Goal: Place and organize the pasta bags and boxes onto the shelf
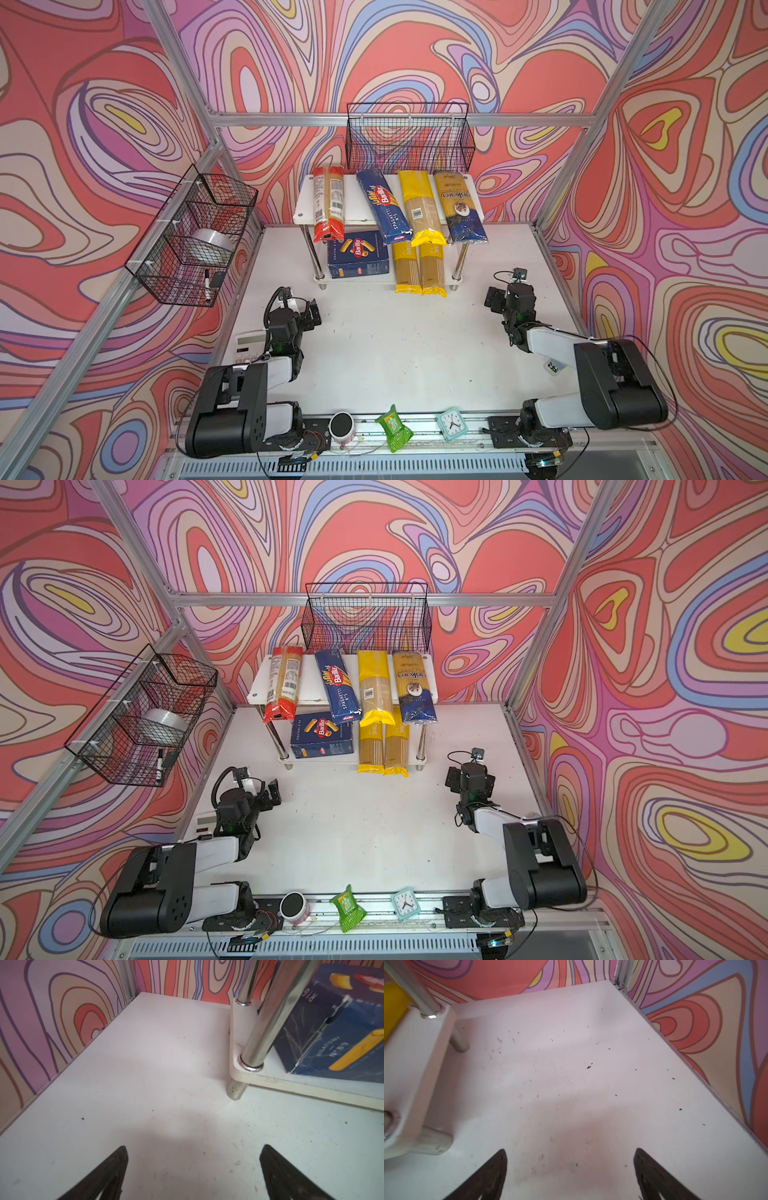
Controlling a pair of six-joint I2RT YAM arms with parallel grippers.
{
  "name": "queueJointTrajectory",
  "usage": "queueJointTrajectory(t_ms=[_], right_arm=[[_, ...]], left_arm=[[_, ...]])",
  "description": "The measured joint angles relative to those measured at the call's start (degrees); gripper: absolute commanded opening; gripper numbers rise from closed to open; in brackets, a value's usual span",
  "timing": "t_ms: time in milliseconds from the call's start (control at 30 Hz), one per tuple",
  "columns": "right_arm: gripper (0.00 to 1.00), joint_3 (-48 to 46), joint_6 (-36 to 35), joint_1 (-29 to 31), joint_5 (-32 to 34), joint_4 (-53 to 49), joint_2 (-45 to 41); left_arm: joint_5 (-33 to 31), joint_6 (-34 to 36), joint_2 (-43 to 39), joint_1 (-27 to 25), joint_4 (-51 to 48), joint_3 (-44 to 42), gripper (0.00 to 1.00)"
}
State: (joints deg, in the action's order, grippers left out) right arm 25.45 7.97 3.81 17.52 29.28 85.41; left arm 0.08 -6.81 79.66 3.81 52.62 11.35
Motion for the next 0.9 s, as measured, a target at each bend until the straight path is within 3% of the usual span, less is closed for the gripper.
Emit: queueJointTrajectory(t_ms=[100, 200, 367, 900], right_arm=[[0.98, -2.29, -2.03, -0.37, -0.13, 12.48, 4.96], [0.98, -2.14, -4.24, -0.52, -2.29, 21.88, 10.91], [0.98, -0.94, -6.01, -0.55, -4.74, 25.05, 12.85], [0.98, -0.28, -6.84, -0.74, -6.25, 27.21, 12.85]], left_arm=[[1.9, 0.5, 7.3, 0.0, 4.61, 1.18, 1.0], [3.1, 1.07, 8.26, -0.07, 0.76, 4.76, 1.0], [5.62, 3.06, 8.2, -0.72, -0.5, 10.14, 1.0], [6.4, 3.82, 8.22, -0.87, -2.29, 10.14, 1.0]])
